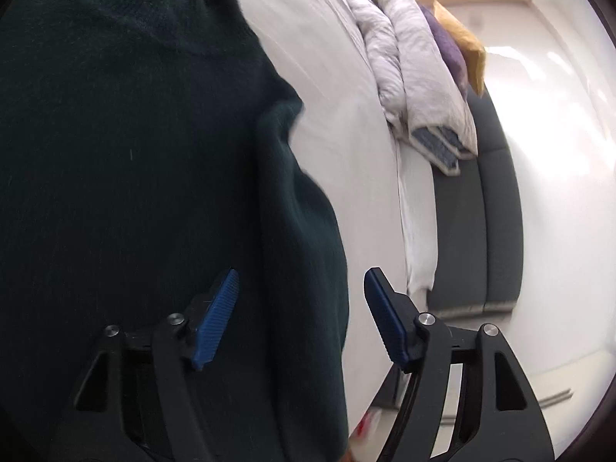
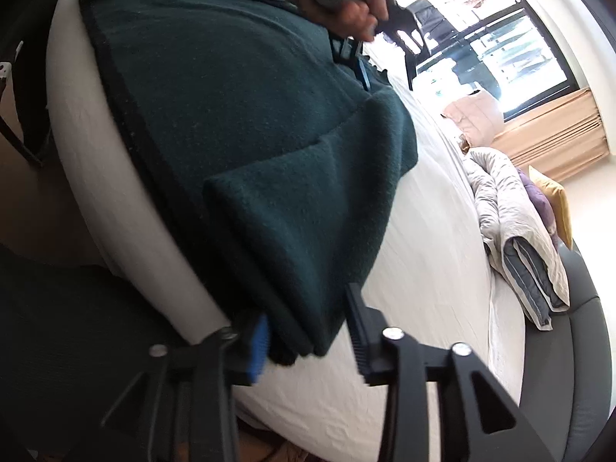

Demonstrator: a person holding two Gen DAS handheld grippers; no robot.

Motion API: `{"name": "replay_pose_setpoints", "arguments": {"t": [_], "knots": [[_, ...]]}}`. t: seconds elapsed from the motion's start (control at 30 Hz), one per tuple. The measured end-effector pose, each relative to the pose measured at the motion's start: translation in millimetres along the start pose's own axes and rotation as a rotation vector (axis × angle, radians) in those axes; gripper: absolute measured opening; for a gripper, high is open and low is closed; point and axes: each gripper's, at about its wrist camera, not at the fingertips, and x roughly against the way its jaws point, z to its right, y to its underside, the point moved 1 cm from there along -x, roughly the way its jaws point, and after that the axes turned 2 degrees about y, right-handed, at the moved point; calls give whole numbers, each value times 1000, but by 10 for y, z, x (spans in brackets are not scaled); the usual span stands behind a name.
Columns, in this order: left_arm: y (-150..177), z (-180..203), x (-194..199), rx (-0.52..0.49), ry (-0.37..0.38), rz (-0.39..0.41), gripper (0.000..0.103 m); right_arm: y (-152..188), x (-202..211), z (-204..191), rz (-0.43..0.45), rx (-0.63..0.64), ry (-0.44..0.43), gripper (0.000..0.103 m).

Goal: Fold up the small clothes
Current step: 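Open the right tool and release the sleeve onto the sweater, then grasp the sweater side edge with the right tool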

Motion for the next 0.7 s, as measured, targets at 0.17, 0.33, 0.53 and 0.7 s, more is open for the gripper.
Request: {"name": "replay_pose_setpoints", "arguments": {"t": [0.17, 0.33, 0.53, 0.7], "knots": [[771, 258, 143, -138, 39, -80, 67, -24, 280, -31, 14, -19, -82, 44], [1588, 289, 278, -238, 43, -152, 67, -119, 546, 531, 106, -336, -188, 44], [2158, -36, 603, -143, 108, -151, 67, -465, 355, 674, 99, -534, -230, 43], [2540, -325, 1017, -104, 116, -125, 67, -723, -72, 422, -69, -518, -143, 40]]}}
